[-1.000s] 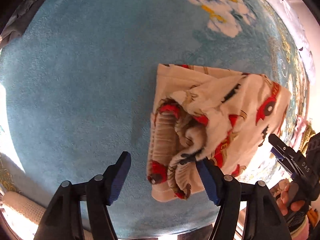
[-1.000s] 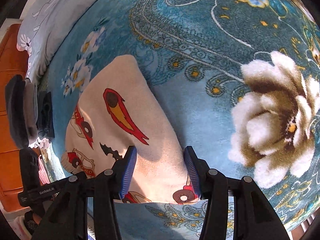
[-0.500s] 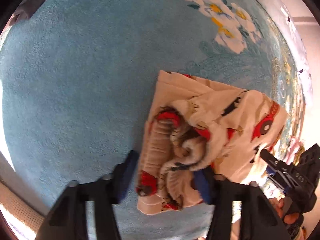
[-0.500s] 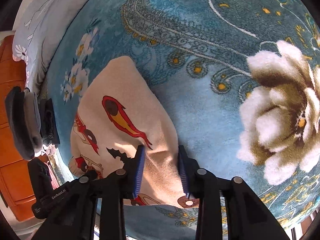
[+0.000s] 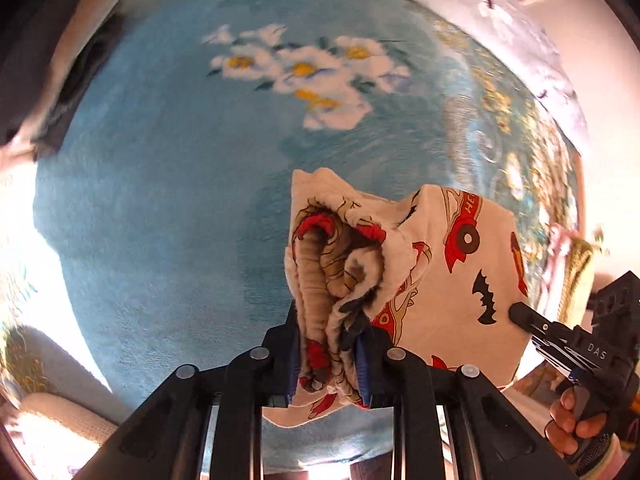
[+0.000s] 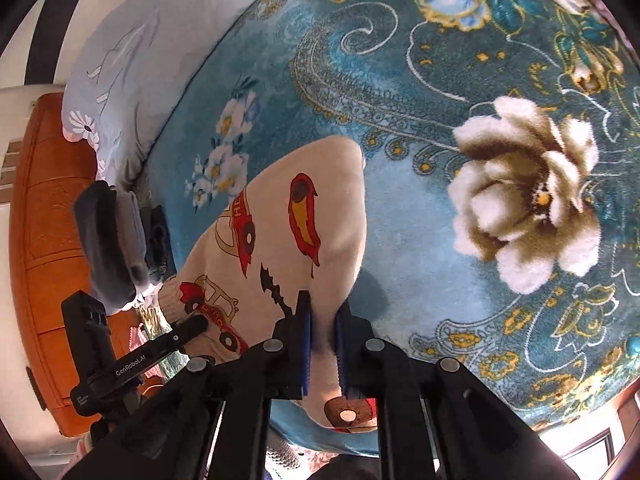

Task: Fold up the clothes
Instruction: 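Lift the folded pants with both grippers and carry them toward the pink towel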

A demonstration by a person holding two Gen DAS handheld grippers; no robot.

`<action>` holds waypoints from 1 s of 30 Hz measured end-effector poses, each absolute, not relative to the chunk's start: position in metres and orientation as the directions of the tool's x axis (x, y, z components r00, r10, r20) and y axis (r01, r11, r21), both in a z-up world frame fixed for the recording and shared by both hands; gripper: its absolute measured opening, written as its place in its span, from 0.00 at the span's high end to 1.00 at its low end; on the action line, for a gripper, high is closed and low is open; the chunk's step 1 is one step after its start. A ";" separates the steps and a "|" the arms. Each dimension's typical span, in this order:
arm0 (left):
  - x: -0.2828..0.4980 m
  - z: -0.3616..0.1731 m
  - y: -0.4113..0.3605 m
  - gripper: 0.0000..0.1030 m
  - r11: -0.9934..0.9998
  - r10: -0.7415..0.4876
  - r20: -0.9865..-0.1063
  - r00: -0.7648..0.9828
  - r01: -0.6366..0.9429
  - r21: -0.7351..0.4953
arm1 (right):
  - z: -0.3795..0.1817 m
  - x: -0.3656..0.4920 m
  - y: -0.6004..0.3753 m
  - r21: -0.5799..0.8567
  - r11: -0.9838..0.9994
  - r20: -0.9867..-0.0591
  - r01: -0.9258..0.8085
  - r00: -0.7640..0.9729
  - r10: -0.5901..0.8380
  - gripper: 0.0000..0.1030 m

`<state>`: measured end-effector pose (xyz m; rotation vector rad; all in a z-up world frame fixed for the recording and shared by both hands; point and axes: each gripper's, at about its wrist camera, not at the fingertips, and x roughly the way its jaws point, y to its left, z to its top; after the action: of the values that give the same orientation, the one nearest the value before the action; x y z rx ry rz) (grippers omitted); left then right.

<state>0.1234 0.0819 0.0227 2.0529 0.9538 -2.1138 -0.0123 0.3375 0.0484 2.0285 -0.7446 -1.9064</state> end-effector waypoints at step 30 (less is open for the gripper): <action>-0.178 0.168 0.594 0.77 -0.784 0.396 -0.918 0.016 -0.515 -0.347 | 0.166 0.032 0.793 0.607 -0.561 -0.781 -0.563 -0.552 -0.291 0.90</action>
<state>-0.1785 0.5941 0.1682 2.5512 -0.1884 -2.8157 0.0325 0.7927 0.1664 1.5498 -1.5331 -2.5076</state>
